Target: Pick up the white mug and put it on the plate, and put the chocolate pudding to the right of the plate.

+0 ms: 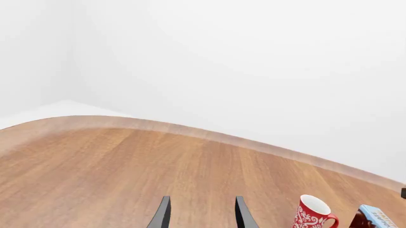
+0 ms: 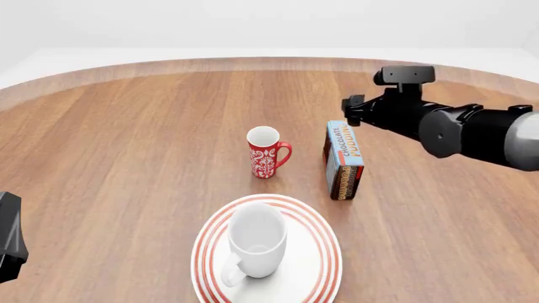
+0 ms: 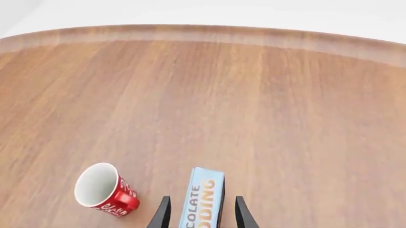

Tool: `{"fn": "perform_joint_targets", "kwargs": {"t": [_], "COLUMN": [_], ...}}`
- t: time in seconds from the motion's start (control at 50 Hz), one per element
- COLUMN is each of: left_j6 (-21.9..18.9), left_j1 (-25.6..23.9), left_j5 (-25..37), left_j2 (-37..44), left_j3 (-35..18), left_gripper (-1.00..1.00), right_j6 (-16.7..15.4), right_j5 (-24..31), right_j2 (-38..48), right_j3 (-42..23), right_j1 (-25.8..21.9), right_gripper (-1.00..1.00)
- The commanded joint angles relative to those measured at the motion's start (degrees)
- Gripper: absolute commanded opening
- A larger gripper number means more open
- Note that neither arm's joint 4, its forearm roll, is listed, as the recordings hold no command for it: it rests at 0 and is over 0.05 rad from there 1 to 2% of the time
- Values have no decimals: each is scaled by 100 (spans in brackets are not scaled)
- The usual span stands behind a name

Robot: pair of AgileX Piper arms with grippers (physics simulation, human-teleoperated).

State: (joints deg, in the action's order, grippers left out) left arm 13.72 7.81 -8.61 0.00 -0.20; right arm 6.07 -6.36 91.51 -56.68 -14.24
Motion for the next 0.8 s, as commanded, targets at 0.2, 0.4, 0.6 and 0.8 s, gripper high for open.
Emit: {"fn": "perform_joint_targets", "kwargs": {"t": [0.2, 0.4, 0.6, 0.8], "left_j6": [121, 122, 119, 121], "left_j1": [-39, -40, -48, -53], "left_j5": [-7, -10, -15, -18], "left_j2": [0, 0, 0, 0], "left_j3": [10, 10, 10, 10], "left_gripper": [100, 100, 100, 100], "right_j6": [-63, -87, -102, -114], "right_j5": [-99, -111, -135, -136], "right_j2": [296, 375, 442, 552], "right_j3": [-43, -57, -58, -82], "right_j1": [-28, -44, -54, -73], "right_gripper": [100, 100, 100, 100]}}
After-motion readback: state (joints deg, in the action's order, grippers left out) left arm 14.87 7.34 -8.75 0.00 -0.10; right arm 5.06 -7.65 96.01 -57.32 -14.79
